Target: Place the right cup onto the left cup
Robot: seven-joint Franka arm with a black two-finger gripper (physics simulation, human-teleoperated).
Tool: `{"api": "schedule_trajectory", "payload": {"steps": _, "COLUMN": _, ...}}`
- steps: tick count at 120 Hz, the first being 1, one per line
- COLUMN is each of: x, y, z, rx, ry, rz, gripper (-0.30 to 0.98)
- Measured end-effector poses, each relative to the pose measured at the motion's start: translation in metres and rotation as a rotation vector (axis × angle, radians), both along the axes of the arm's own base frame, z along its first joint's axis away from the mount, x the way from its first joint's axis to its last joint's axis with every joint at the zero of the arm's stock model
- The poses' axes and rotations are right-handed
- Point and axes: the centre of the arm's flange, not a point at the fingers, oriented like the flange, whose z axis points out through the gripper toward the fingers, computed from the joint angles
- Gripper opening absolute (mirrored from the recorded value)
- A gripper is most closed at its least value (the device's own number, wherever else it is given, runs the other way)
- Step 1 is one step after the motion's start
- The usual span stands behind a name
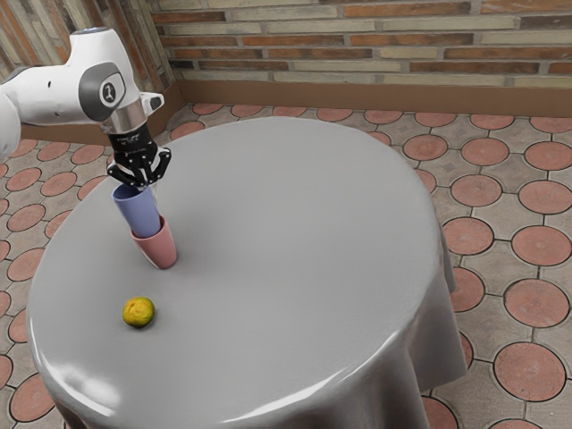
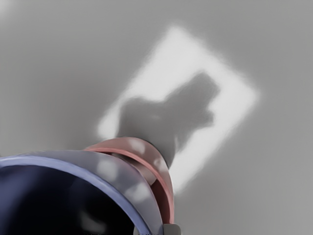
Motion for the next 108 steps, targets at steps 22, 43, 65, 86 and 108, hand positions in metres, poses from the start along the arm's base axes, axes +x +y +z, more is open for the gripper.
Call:
{"api": "schedule_trajectory", "payload": {"steps": 22, "x": 0.0, "y": -0.001, "z": -0.003, "rx": -0.001, "ry": -0.004, "rz": 0.004, "gripper": 0.17}}
{"api": "schedule_trajectory", "payload": {"steps": 43, "x": 0.001, "y": -0.001, "z": -0.002, "rx": 0.0, "ry": -0.012, "rz": 0.006, "gripper": 0.45}}
{"api": "schedule_trajectory", "payload": {"steps": 65, "x": 0.002, "y": 0.0, "z": 0.021, "rx": 0.005, "ry": -0.053, "rz": 0.003, "gripper": 0.58}}
{"api": "schedule_trajectory", "payload": {"steps": 86, "x": 0.019, "y": -0.016, "z": 0.091, "rx": 0.03, "ry": -0.144, "rz": -0.132, "gripper": 0.63}}
{"api": "schedule_trajectory", "payload": {"steps": 108, "x": 0.033, "y": -0.12, "z": 0.134, "rx": 0.002, "ry": -0.214, "rz": -0.496, "gripper": 0.65}}
